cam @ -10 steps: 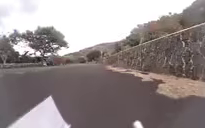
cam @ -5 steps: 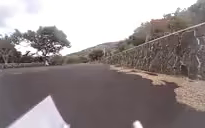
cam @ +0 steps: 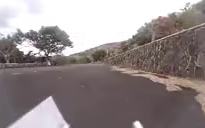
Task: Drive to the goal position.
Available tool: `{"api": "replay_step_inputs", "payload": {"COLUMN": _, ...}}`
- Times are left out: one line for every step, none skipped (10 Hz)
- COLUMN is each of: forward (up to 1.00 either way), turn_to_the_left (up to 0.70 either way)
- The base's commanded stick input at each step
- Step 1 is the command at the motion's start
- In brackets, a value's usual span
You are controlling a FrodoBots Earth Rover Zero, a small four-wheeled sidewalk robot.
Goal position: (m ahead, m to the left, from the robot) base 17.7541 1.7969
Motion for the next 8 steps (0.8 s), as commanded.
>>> {"api": "replay_step_inputs", "payload": {"forward": 1.00, "turn_to_the_left": 0.00}}
{"api": "replay_step_inputs", "payload": {"forward": 1.00, "turn_to_the_left": 0.00}}
{"api": "replay_step_inputs", "payload": {"forward": 1.00, "turn_to_the_left": 0.00}}
{"api": "replay_step_inputs", "payload": {"forward": 1.00, "turn_to_the_left": 0.00}}
{"api": "replay_step_inputs", "payload": {"forward": 1.00, "turn_to_the_left": 0.00}}
{"api": "replay_step_inputs", "payload": {"forward": 1.00, "turn_to_the_left": 0.00}}
{"api": "replay_step_inputs", "payload": {"forward": 1.00, "turn_to_the_left": 0.00}}
{"api": "replay_step_inputs", "payload": {"forward": 1.00, "turn_to_the_left": 0.00}}
